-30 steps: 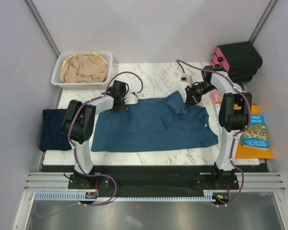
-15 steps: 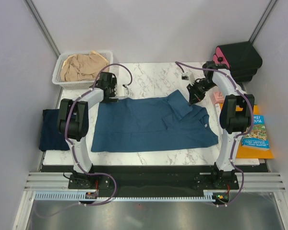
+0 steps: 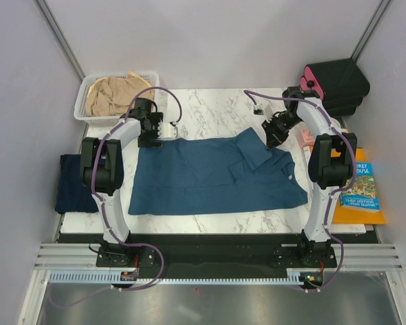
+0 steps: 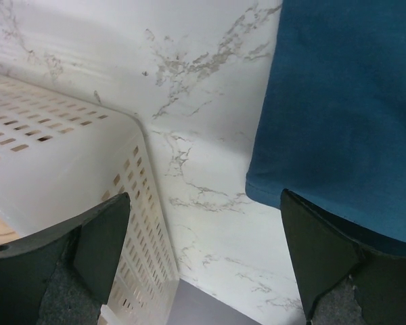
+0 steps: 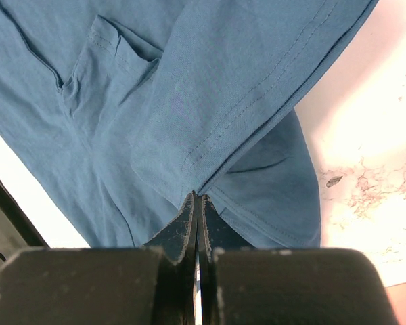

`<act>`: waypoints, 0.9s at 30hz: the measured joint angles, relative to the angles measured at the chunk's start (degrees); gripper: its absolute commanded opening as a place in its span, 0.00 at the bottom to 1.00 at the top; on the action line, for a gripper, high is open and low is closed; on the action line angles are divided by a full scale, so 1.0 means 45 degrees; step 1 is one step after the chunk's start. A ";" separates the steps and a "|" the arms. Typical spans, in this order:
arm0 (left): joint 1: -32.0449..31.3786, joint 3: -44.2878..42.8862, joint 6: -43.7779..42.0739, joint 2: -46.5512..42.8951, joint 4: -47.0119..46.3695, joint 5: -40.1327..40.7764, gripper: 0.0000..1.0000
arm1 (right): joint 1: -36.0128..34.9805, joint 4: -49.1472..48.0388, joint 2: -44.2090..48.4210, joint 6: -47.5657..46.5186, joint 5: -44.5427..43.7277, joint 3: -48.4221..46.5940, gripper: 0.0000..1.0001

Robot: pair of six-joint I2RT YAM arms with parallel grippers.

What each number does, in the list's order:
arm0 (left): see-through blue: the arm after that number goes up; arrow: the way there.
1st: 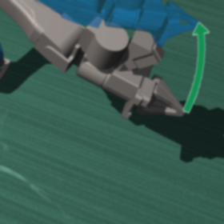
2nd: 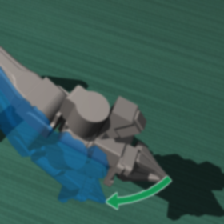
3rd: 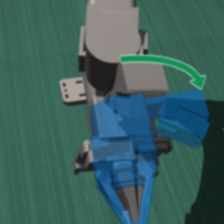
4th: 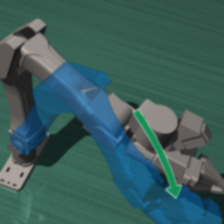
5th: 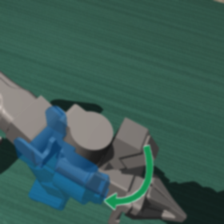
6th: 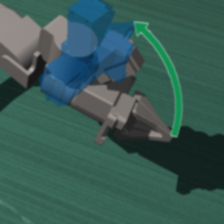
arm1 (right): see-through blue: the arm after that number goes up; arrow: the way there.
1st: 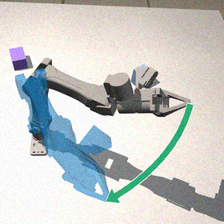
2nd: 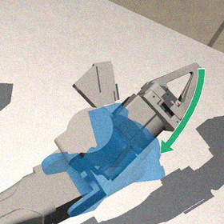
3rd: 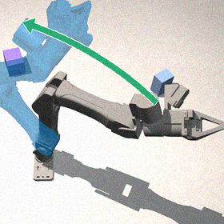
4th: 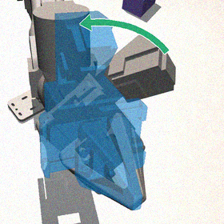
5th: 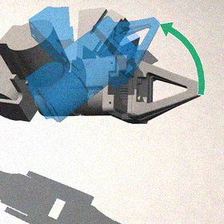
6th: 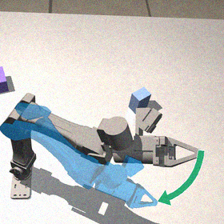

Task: Fold and stack the t-shirts
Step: Grap the side of the flattened tshirt furthest away from the robot with both arms

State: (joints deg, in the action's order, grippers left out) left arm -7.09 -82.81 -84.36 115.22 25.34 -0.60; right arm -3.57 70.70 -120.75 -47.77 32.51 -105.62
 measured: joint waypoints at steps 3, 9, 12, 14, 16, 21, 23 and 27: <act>0.0019 -0.0597 0.0000 0.0335 0.0714 -0.0228 0.99 | -0.0049 0.0000 0.0039 0.0034 -0.0073 0.0000 0.00; 0.0146 -0.1870 -0.0160 0.1345 0.2351 -0.0500 0.99 | -0.0160 0.0000 0.0311 0.0141 -0.0151 0.0000 0.00; 0.0243 -0.2613 -0.0175 0.1768 0.3322 -0.0588 0.99 | -0.0214 0.0000 0.0393 0.0199 -0.0204 0.0000 0.00; 0.0330 -0.3079 -0.0199 0.2016 0.3852 -0.0651 0.99 | -0.0267 0.0000 0.0398 0.0233 -0.0219 0.0000 0.00; 0.0408 -0.3560 -0.0253 0.2297 0.4415 -0.0690 0.96 | -0.0291 0.0000 0.0398 0.0243 -0.0257 0.0000 0.00; 0.0583 -0.4818 -0.0695 0.3041 0.5518 -0.0850 0.79 | -0.0398 -0.0005 0.0398 0.0296 -0.0350 0.0000 0.00; 0.0588 -0.5085 -0.0840 0.3230 0.5741 -0.0869 0.67 | -0.0413 -0.0005 0.0403 0.0316 -0.0384 0.0000 0.00; 0.0670 -0.5353 -0.0918 0.3458 0.5659 -0.0855 0.46 | -0.0437 -0.0005 0.0423 0.0330 -0.0510 0.0000 0.00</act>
State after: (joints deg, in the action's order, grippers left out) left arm -4.08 -106.89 -88.49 130.78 50.81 -4.45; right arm -5.54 70.67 -118.85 -46.28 30.22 -105.62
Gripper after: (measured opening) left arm 0.618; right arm 0.007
